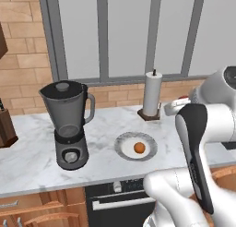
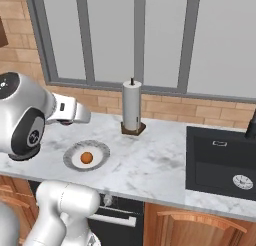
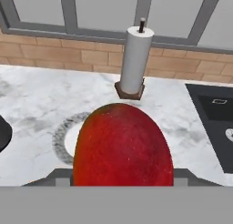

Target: Pick the tangerine and mango from the fridge and place them on the plate next to the blender to make a fruit smoothie.

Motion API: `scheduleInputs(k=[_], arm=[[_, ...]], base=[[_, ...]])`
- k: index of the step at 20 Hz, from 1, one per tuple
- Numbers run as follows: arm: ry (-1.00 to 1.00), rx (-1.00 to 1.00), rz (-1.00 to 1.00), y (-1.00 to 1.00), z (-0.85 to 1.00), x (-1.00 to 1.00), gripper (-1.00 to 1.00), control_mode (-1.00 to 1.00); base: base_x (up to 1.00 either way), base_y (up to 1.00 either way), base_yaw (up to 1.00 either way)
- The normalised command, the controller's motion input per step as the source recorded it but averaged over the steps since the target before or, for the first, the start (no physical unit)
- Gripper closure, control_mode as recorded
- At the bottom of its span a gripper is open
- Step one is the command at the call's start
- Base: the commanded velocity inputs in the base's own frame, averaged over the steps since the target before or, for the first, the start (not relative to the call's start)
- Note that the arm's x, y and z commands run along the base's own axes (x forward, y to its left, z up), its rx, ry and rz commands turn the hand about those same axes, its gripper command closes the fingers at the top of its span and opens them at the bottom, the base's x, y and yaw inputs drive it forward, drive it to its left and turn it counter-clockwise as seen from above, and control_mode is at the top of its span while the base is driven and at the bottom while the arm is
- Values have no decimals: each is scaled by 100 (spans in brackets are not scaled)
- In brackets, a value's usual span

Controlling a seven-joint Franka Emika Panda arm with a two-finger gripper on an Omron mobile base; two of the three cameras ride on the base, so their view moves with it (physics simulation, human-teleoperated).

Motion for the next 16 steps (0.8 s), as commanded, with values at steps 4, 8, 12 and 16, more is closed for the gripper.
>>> scheduleInputs(k=[4,8,12,16], arm=[[41,2,3,26,-24,6,100,-100],[46,9,11,11,-66,28,100,-100],[28,13,20,3,-88,35,100,-100],[14,3,19,29,-67,48,100,-100]], base=[[0,0,0],[0,0,0],[0,0,0],[0,0,0]])
